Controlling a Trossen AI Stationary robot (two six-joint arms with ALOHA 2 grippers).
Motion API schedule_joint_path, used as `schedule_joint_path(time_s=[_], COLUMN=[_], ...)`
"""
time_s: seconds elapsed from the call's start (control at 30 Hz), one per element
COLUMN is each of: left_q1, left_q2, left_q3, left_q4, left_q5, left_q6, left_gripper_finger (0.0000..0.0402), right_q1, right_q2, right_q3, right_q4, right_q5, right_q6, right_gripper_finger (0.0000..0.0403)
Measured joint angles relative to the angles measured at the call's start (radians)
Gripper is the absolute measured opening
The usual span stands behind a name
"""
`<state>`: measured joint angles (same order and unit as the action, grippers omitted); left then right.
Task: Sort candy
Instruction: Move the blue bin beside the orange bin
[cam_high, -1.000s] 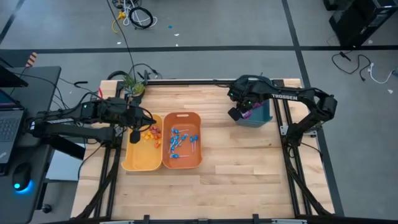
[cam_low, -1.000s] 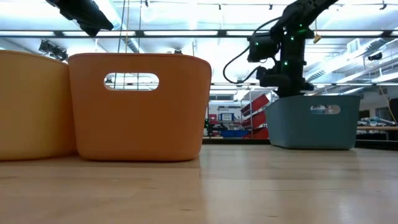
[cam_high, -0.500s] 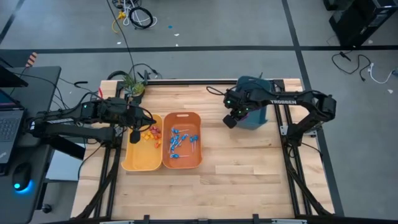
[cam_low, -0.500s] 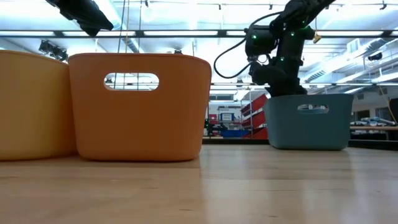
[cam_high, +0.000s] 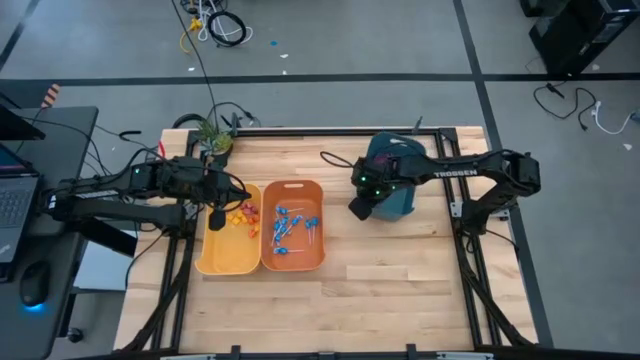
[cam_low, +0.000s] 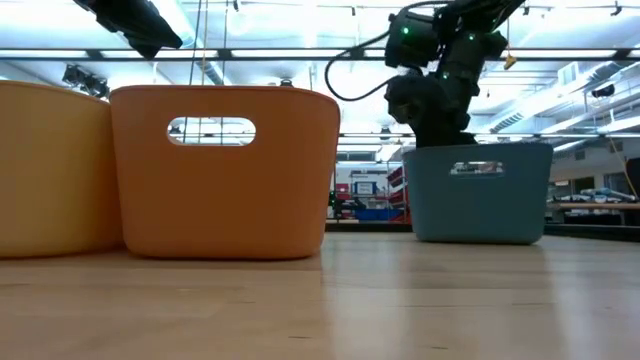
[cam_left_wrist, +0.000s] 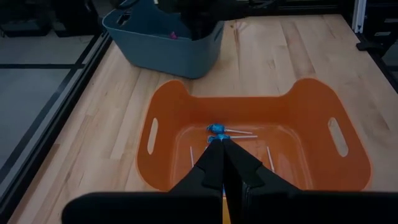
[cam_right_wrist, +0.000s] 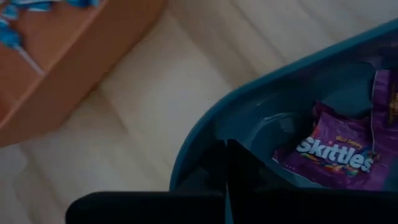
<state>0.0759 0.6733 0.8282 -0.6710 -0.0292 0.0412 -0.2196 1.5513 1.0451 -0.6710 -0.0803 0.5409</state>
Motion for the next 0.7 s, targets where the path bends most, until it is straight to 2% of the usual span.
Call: schedule_joint_path(time_s=[0.7], left_q1=[0.000], left_q2=[0.000], left_q3=[0.000], left_q4=[0.000], left_q5=[0.000], left_q6=[0.000], left_gripper_finger=[0.0001], right_q1=[0.198], right_q2=[0.000], right_q3=[0.000], right_q4=[0.144], right_q5=[-0.051], right_q6=[0.152], right_gripper_finger=[0.0000])
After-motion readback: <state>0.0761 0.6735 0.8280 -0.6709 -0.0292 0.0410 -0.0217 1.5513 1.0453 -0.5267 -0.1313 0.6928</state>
